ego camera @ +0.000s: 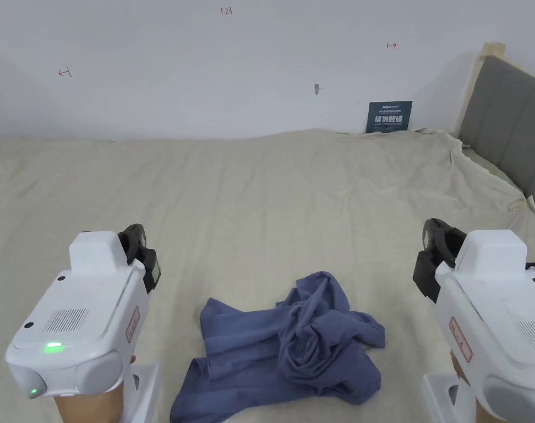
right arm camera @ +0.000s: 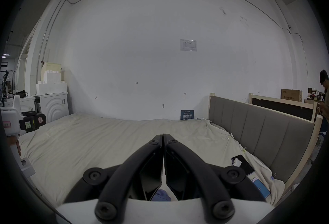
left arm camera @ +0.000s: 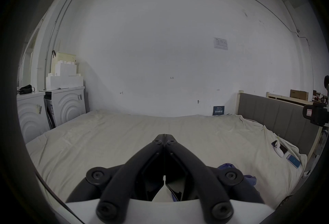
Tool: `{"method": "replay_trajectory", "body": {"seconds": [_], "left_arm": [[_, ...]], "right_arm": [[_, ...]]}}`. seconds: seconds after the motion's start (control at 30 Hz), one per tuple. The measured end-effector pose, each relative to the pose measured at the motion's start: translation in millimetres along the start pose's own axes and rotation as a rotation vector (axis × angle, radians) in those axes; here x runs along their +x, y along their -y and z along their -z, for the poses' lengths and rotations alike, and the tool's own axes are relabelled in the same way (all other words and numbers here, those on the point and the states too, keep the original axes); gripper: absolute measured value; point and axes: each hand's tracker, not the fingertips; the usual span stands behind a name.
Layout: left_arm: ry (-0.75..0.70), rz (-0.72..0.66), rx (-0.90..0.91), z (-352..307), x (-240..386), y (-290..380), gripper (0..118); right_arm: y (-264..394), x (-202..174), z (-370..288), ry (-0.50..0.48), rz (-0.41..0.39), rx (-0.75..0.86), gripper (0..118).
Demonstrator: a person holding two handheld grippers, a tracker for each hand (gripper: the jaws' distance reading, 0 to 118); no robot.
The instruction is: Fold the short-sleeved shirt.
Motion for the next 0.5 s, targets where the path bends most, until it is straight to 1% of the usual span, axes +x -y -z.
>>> {"method": "replay_trajectory", "body": {"seconds": [0.1,0.3,0.4,0.5], "left_arm": [[0.002,0.004,-0.004,-0.1,0.5,0.9,0],[0.015,0.003,-0.032,1.8,0.8,2.3,0],[0.037,0.003,-0.141,7.8,0.5,6.9,0],[0.055,-0.028,-0.254,11.8,0.3,20.3,0]], "right_arm": [[-1.3,-4.6,-1.7,-0.004,0.000,0.001,0],[3.3,-0.4,1.5,-0.005,0.000,-0.001,0],[6.3,1.7,2.0,-0.008,-0.002,-0.007,0],[7.9,-0.3,1.6,-0.009,-0.002,-0.014,0]]}}
